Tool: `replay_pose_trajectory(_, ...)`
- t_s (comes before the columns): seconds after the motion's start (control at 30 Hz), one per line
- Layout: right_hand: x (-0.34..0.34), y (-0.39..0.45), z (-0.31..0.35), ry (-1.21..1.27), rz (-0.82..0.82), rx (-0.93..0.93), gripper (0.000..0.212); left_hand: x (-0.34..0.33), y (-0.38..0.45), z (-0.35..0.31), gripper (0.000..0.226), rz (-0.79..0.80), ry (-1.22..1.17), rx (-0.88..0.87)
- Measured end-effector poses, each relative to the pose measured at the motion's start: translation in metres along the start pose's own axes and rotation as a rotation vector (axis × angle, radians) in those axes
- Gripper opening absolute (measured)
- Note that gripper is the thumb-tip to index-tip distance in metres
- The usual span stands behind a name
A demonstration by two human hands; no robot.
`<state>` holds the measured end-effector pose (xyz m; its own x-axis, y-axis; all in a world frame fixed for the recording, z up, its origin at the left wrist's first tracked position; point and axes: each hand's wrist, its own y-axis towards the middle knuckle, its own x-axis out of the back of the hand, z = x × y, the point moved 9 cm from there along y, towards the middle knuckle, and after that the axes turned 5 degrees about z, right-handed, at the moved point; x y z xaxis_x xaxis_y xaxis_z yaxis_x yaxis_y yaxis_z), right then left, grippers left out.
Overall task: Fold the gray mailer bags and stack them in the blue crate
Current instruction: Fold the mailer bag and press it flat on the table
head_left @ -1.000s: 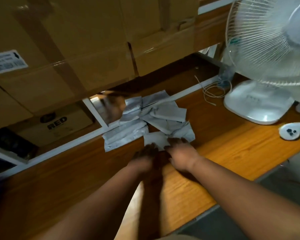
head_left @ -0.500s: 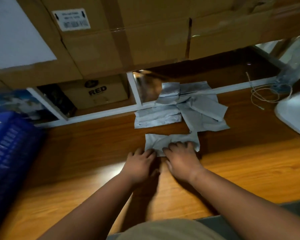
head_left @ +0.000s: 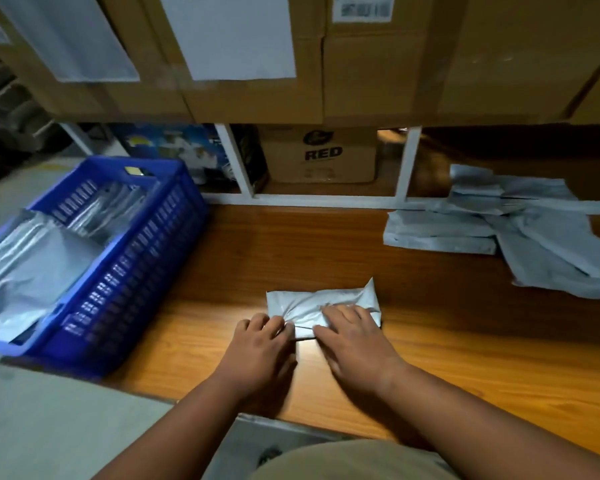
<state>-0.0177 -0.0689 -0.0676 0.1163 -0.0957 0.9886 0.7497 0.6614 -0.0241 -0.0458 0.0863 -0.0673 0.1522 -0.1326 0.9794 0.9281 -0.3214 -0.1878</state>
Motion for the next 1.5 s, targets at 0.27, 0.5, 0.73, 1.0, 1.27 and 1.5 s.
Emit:
replay_pose_trajectory(0.27,-0.004,0.027,0.037,-0.025,0.009,-0.115,0.053,-0.017,-0.025,0.050,0.069,-0.052,-0.103,-0.010)
replay_pose_trajectory(0.5,-0.033,0.039,0.003,0.013,0.172,-0.314,0.081,-0.046,0.003,0.063,0.089,0.081,-0.167,0.009)
replay_pose_trajectory(0.73,-0.030,0.043,0.005,0.016,0.168,-0.358,0.080,-0.041,0.011,0.071,0.089,0.042,-0.167,-0.014)
replay_pose_trajectory(1.0,-0.007,0.101,0.027,-0.005,0.090,-0.302,0.077,-0.010,0.039,0.103,0.077,-0.099,-0.223,0.117)
replay_pose_trajectory(1.27,-0.037,0.134,0.034,-0.009,0.116,-0.338,0.071,-0.035,0.054,0.095,0.075,-0.068,-0.298,0.212)
replay_pose_trajectory(1.5,-0.043,0.133,0.039,-0.085,0.087,-0.361,0.068,-0.046,0.060,0.087,0.068,-0.067,-0.285,0.247)
